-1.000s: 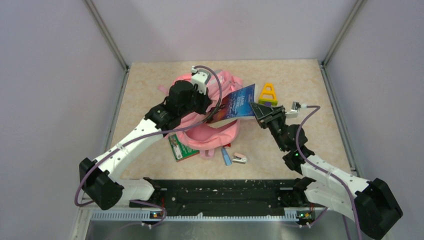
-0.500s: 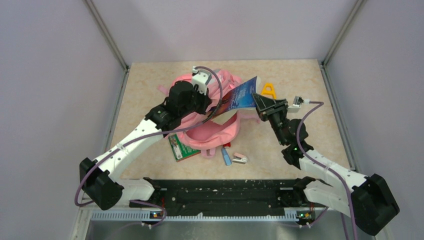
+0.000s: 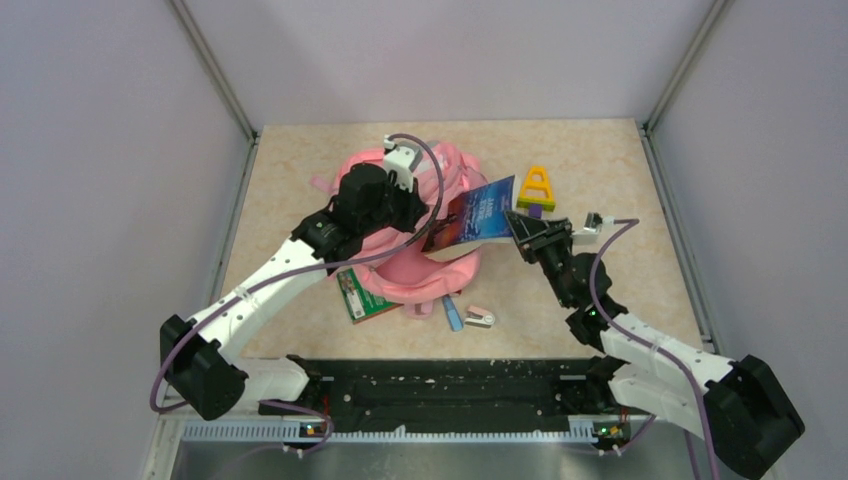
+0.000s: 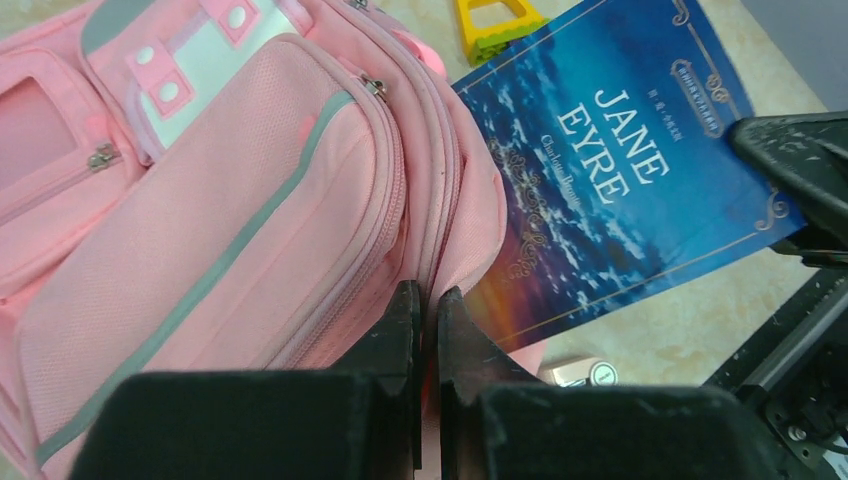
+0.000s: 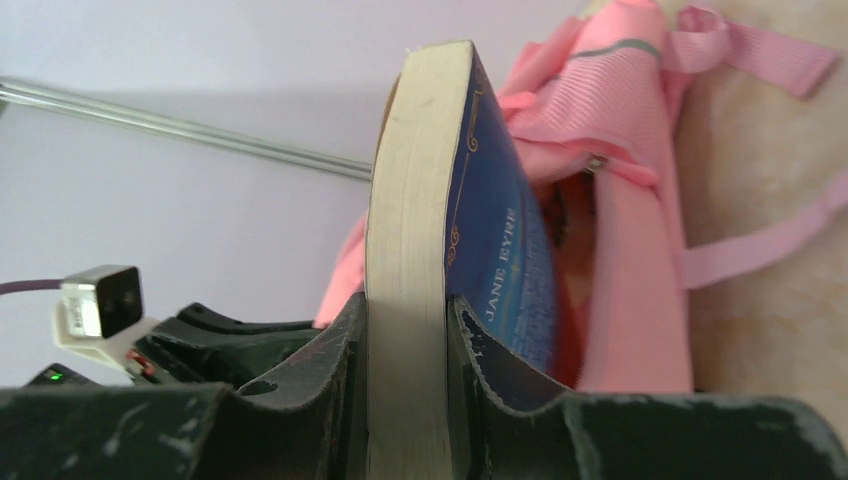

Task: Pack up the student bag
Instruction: Place the book in the student bag.

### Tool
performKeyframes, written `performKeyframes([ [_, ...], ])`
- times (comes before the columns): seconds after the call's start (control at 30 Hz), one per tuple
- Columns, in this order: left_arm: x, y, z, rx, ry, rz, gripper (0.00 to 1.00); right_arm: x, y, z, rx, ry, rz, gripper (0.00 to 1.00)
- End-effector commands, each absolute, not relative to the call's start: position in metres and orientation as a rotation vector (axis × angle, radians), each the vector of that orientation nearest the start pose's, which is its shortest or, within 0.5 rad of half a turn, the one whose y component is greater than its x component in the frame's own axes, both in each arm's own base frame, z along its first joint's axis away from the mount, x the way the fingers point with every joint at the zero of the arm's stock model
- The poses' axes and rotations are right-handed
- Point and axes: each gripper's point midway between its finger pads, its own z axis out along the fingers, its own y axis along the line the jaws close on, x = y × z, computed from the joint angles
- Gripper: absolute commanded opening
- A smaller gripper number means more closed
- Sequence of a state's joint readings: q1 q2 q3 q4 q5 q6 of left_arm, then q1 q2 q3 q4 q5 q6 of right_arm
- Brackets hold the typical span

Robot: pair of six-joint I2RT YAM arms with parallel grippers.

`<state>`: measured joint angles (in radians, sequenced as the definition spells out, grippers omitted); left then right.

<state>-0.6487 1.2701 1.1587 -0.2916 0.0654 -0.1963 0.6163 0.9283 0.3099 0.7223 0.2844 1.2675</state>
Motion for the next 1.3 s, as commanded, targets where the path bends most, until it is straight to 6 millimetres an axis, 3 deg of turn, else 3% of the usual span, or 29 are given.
performKeyframes([
  [0.0,0.289,-0.285,0.333,0.497,1.743,-0.863,0.00,0.276,0.193,0.218,0.732,1.498,1.286,0.00],
  [0.07,0.286,-0.287,0.329,0.504,1.752,-0.884,0.00,0.269,0.196,0.191,0.720,1.586,1.260,0.00],
  [0.17,0.282,-0.291,0.317,0.517,1.789,-0.916,0.00,0.262,0.199,0.166,0.659,1.678,1.209,0.00],
  [0.33,0.274,-0.293,0.296,0.548,1.841,-0.938,0.00,0.256,0.204,0.141,0.508,1.780,1.112,0.25],
  [0.43,0.270,-0.292,0.286,0.567,1.862,-0.937,0.00,0.253,0.211,0.136,0.400,1.797,1.106,0.37],
  [0.53,0.264,-0.293,0.282,0.599,1.861,-0.958,0.00,0.251,0.226,0.143,0.255,1.770,1.151,0.47],
  [0.77,0.246,-0.298,0.288,0.704,1.808,-1.032,0.00,0.255,0.245,0.153,0.095,1.691,1.191,0.58],
  [1.27,0.230,-0.299,0.303,0.738,1.732,-1.109,0.00,0.282,0.253,0.135,0.267,1.673,1.242,0.81],
])
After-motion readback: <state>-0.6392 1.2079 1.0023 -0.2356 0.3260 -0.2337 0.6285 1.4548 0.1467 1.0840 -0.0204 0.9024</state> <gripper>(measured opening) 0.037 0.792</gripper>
